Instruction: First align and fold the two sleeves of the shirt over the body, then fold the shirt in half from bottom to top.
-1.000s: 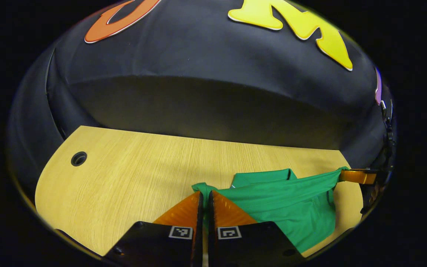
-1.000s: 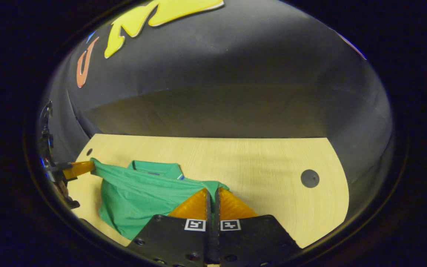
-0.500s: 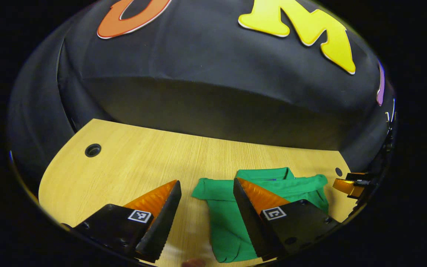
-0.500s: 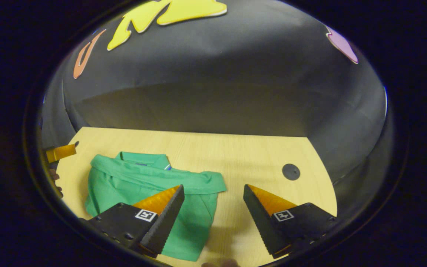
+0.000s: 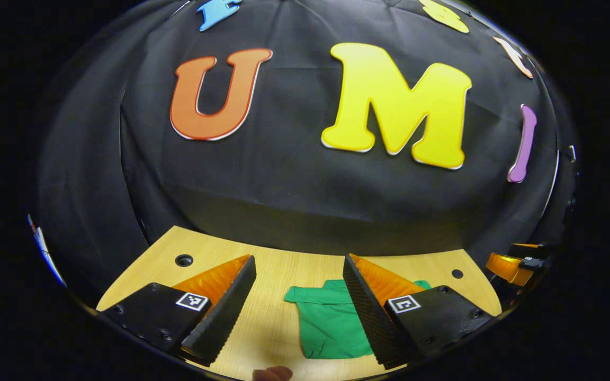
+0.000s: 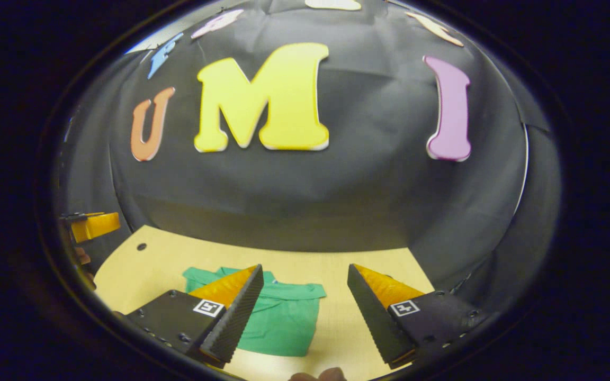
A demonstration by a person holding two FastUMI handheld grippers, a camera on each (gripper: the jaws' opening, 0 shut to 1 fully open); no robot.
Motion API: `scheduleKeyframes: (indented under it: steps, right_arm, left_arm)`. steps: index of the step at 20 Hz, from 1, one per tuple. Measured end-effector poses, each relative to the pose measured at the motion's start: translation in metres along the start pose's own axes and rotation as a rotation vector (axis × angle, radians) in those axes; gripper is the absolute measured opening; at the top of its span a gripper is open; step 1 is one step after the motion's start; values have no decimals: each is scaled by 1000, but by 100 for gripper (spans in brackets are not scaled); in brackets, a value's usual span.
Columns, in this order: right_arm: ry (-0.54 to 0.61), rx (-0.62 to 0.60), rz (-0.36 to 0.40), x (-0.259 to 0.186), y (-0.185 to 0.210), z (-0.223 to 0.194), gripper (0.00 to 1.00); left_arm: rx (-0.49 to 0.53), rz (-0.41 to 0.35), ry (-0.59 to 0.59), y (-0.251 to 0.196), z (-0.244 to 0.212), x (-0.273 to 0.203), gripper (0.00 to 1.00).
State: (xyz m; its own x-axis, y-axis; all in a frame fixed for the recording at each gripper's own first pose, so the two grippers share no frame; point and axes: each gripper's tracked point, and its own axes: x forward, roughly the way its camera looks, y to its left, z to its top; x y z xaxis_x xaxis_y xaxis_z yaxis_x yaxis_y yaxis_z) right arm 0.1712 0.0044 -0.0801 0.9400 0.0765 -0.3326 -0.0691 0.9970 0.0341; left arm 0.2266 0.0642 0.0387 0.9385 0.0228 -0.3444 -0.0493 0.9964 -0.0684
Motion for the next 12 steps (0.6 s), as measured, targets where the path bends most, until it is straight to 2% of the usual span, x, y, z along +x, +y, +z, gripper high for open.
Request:
scheduleKeyframes:
  steps: [5, 9, 12]
  right_arm:
    - [-145, 11, -18, -98, 14, 45, 96]
    - [-194, 36, -39, -145, 14, 49, 98]
    - [-208, 26, -47, -167, 11, 34, 98]
  left_arm:
    - [13, -21, -112, -24, 43, -84, 100]
    - [-1, -14, -171, -31, 55, -136, 100]
    - [64, 15, -233, -27, 61, -160, 100]
